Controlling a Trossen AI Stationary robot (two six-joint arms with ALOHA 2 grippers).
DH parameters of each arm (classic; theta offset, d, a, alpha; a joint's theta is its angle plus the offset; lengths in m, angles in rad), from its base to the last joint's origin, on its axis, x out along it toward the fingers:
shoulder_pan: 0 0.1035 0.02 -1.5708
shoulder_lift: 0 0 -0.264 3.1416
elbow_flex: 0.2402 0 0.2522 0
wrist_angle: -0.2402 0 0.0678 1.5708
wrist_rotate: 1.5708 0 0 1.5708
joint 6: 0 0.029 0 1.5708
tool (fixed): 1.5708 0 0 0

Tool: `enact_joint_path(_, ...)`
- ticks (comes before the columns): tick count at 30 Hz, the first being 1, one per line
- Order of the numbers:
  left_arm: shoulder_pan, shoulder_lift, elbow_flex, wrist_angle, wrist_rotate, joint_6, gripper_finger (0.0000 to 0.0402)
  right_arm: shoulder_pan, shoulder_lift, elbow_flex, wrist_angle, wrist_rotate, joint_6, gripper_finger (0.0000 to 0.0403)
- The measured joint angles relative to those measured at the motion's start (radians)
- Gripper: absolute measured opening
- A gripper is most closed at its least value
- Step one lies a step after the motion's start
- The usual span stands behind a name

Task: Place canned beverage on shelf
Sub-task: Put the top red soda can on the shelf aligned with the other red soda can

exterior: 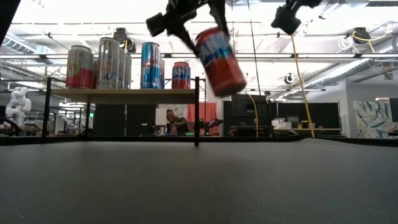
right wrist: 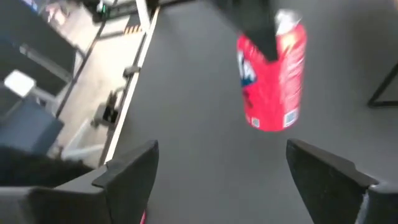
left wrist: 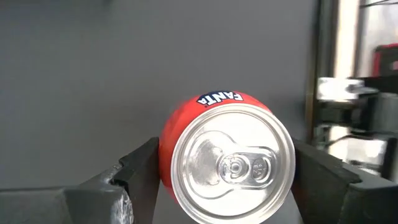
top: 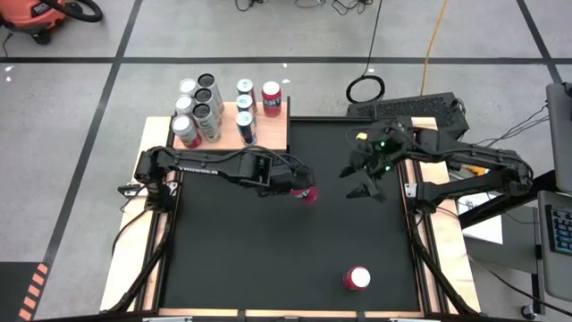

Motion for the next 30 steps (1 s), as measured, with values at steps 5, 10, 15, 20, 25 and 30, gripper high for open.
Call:
enact_joint_path(5, -0.026, 0.0, 0.06, 0.03, -0.073, -0.001, 0.0274, 0.04, 0.0, -0.043, 0.038, 0.077, -0.03, 0.0355)
enact_joint_path(10, -0.047, 0.0, 0.081, 0.137, -0.171, -0.001, 0.0274, 0.065, 0.0, -0.048, 0.148, 0.108, 0.035, 0.0387)
enact_joint_path(15, -0.057, 0.0, 0.081, 0.208, -0.2, 0.001, 0.0274, 0.093, 0.01, -0.048, 0.212, 0.139, 0.036, 0.0398)
enact_joint_path(20, -0.058, 0.0, 0.078, 0.203, -0.214, 0.003, 0.0274, 0.116, 0.037, -0.048, 0.214, 0.234, 0.003, 0.0397)
enact_joint_path(25, -0.056, 0.0, 0.078, 0.219, -0.211, 0.0, 0.0274, 0.12, 0.046, -0.048, 0.253, 0.293, -0.07, 0.0396)
enact_joint_path(30, -0.058, 0.0, 0.08, 0.266, -0.166, 0.001, 0.0274, 0.12, 0.073, -0.048, 0.285, 0.293, -0.106, 0.0396)
